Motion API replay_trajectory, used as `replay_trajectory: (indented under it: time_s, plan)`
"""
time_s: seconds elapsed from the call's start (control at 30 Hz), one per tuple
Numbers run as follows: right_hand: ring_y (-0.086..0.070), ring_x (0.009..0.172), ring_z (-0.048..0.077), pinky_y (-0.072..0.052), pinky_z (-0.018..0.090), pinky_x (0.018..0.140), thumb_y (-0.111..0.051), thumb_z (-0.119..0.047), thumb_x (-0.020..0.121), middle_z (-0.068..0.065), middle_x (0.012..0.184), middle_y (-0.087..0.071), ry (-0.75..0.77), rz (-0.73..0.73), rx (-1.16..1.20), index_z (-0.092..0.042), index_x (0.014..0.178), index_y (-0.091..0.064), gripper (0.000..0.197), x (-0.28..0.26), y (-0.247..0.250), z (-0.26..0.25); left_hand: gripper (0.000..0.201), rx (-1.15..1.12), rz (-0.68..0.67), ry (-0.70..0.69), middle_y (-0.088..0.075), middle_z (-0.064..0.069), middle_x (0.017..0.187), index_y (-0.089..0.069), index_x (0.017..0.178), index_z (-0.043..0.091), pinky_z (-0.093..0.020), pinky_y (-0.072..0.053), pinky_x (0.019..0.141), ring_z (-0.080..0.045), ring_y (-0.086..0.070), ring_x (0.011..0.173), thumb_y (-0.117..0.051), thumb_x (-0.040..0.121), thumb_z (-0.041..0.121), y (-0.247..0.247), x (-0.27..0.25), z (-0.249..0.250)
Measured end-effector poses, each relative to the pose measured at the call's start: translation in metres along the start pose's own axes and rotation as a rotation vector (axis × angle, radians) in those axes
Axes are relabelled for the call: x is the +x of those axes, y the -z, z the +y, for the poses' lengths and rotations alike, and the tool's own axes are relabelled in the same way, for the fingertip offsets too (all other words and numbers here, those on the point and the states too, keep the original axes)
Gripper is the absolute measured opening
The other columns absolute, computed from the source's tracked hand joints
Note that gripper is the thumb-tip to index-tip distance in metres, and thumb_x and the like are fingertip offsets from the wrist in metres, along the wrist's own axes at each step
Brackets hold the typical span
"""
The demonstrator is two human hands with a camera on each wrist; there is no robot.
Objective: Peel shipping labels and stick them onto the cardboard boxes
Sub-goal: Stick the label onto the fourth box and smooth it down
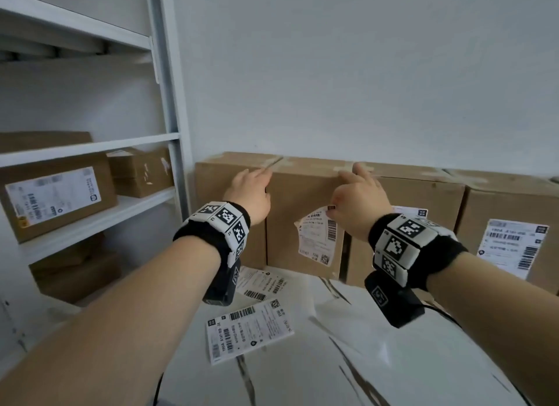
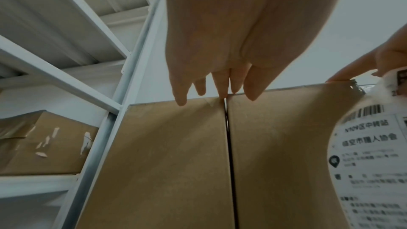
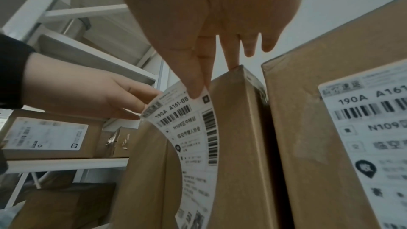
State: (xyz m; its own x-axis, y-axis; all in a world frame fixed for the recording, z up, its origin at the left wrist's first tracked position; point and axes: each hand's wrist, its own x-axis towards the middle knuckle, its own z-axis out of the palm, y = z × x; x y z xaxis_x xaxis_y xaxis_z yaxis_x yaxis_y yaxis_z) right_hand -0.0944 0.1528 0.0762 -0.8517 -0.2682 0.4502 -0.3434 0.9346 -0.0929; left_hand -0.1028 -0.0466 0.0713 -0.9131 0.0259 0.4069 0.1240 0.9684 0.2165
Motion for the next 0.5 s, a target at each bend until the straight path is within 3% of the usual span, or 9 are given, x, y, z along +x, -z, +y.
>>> replay_trajectory:
  time_s: [0.13, 0.27, 0.37, 0.4, 0.47, 0.5]
  plan:
    - [-0.017, 0.141, 0.027, -0.022, 0.039, 0.113, -0.063, -0.024, 0.085, -0.001, 0.147, -0.036, -0.017, 0.050, 0.112, -0.013, 0.090, -0.073, 0.015, -0.009, -0.001, -0.001, 0.053, -0.047, 0.093, 0.030, -0.029, -0.006, 0.151, -0.027, 0.147, 0.016, -0.042, -0.026, 0.111, -0.029, -0.023, 0.138, -0.043, 0.096, 0.018, -0.001, -0.003, 0.002]
    - [-0.036, 0.131, 0.032, -0.029, 0.036, 0.109, -0.065, -0.017, 0.083, 0.004, 0.145, -0.037, -0.033, 0.104, 0.288, -0.009, 0.082, -0.069, 0.009, -0.022, -0.005, -0.002, 0.049, -0.125, 0.102, 0.103, -0.037, -0.014, 0.137, -0.030, 0.144, 0.013, -0.039, -0.033, 0.105, -0.031, -0.030, 0.130, -0.043, 0.097, 0.021, 0.000, -0.012, 0.010]
    - [-0.027, 0.140, 0.026, -0.028, 0.028, 0.108, -0.065, -0.015, 0.084, 0.011, 0.150, -0.026, -0.090, 0.114, 0.415, -0.013, 0.075, -0.060, 0.010, -0.030, -0.008, -0.006, 0.043, -0.203, 0.102, 0.122, -0.043, -0.014, 0.134, -0.034, 0.138, 0.015, -0.039, -0.039, 0.098, -0.031, -0.044, 0.122, -0.044, 0.096, 0.020, 0.001, -0.019, 0.012]
    - [-0.024, 0.141, 0.026, -0.028, 0.029, 0.109, -0.065, -0.016, 0.084, 0.013, 0.148, -0.029, -0.118, 0.119, 0.452, -0.016, 0.072, -0.057, 0.015, -0.031, -0.008, -0.007, 0.043, -0.227, 0.088, 0.118, -0.047, -0.014, 0.132, -0.033, 0.138, 0.015, -0.039, -0.043, 0.094, -0.030, -0.049, 0.117, -0.043, 0.096, 0.019, 0.002, -0.022, 0.013]
    - [-0.039, 0.130, 0.026, -0.039, 0.033, 0.102, -0.067, -0.019, 0.083, 0.010, 0.120, -0.053, -0.178, 0.122, 0.526, -0.021, 0.065, -0.054, 0.022, -0.032, -0.006, -0.007, 0.044, -0.254, 0.053, 0.110, -0.053, -0.013, 0.126, -0.029, 0.139, 0.014, -0.039, -0.048, 0.088, -0.029, -0.056, 0.108, -0.042, 0.097, 0.019, 0.005, -0.027, 0.014]
    - [-0.052, 0.112, 0.025, -0.047, 0.031, 0.086, -0.067, -0.021, 0.083, 0.001, 0.096, -0.058, -0.198, 0.111, 0.558, -0.021, 0.066, -0.056, 0.020, -0.034, -0.005, -0.007, 0.045, -0.271, 0.041, 0.117, -0.054, -0.014, 0.124, -0.027, 0.139, 0.013, -0.041, -0.049, 0.089, -0.029, -0.057, 0.107, -0.042, 0.097, 0.019, 0.006, -0.031, 0.015]
